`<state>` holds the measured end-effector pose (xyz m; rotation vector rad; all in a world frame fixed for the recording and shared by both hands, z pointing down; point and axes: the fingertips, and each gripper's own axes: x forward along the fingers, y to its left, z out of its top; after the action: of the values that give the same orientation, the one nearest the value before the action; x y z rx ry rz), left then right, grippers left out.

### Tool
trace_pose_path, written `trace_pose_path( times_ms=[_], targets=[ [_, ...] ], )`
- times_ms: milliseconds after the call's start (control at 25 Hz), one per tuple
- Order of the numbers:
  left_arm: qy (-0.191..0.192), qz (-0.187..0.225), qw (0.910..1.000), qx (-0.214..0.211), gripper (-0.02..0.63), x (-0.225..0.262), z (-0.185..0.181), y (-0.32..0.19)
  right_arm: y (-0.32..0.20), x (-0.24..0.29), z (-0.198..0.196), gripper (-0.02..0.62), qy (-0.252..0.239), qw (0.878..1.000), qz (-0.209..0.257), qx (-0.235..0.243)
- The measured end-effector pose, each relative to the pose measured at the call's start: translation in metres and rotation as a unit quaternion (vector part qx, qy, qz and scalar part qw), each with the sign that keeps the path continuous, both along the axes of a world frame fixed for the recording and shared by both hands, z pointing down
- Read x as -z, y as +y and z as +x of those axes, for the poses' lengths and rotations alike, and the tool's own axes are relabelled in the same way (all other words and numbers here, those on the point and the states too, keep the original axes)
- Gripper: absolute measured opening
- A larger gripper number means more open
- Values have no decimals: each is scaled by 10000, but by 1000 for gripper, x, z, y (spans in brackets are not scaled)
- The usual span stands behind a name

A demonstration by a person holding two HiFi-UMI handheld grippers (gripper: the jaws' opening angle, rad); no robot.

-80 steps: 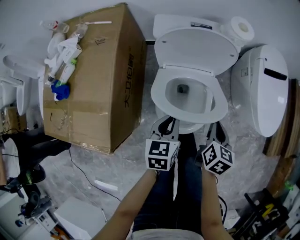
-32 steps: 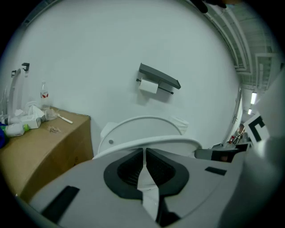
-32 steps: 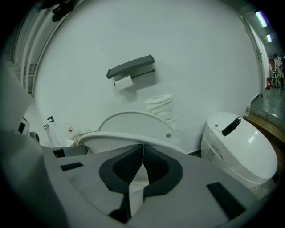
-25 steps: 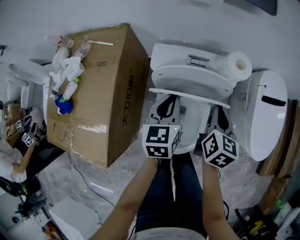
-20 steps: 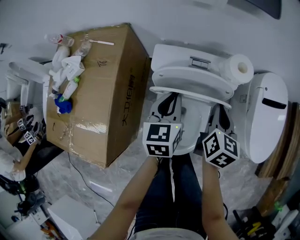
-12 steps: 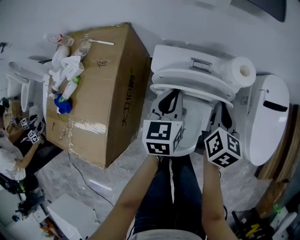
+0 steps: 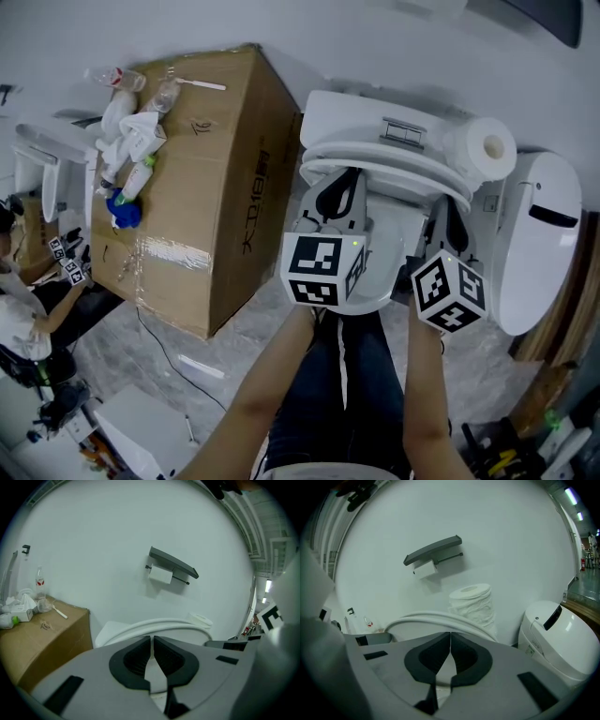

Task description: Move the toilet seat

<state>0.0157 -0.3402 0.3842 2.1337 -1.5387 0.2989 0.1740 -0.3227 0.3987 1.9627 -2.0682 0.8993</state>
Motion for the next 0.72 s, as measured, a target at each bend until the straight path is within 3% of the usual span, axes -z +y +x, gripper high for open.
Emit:
trace_pose_path(
  times_ms=[720],
  targets=[
    [-28,9,10000,-27,35,-6,5,12,0,4,0,20,-56,9998,156,54]
  ],
)
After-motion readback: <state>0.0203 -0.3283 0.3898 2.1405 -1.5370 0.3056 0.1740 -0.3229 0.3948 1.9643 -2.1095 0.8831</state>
